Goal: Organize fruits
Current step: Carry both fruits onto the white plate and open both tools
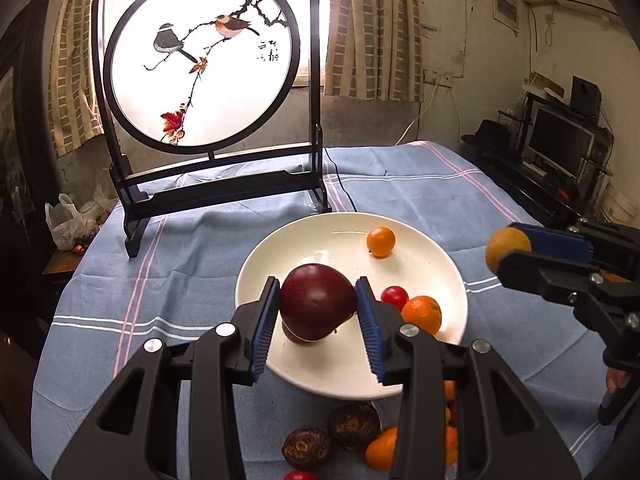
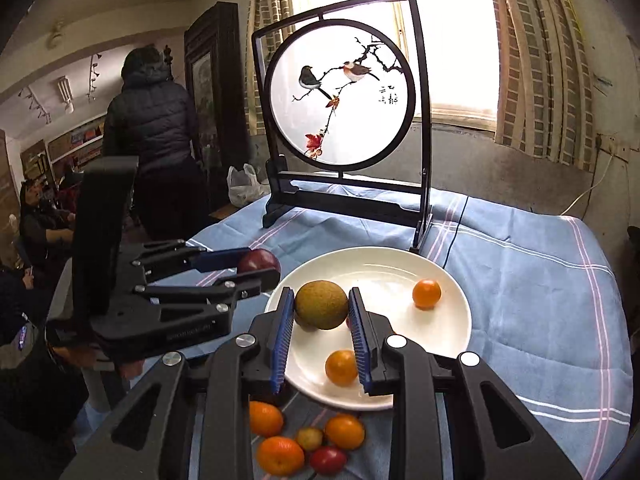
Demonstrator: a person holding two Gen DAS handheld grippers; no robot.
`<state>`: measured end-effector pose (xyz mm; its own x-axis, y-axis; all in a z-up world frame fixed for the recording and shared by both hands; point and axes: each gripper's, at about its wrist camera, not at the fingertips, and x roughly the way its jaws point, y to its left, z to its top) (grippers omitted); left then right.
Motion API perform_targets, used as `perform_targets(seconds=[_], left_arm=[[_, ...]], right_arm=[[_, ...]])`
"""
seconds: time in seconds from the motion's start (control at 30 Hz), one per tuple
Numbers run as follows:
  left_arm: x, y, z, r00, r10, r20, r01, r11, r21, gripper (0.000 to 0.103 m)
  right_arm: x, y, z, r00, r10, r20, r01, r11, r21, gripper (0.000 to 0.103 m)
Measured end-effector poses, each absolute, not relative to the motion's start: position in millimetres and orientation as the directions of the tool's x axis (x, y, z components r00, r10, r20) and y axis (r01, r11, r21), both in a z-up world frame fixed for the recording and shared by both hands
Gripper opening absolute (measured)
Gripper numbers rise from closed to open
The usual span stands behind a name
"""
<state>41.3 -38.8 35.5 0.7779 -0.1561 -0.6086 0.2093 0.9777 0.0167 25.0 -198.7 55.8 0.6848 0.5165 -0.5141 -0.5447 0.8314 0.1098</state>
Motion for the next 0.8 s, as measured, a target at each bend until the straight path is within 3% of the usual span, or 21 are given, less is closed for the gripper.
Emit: perform_targets(seconds=[0.8], left_arm=[[94, -51, -22, 0.712, -0.099, -0.695, 0.192, 0.98, 0.056, 0.038]], right_arm=[[103, -194, -6, 0.64, 0.482, -0.598, -0.453, 0.866, 0.212, 0.028]])
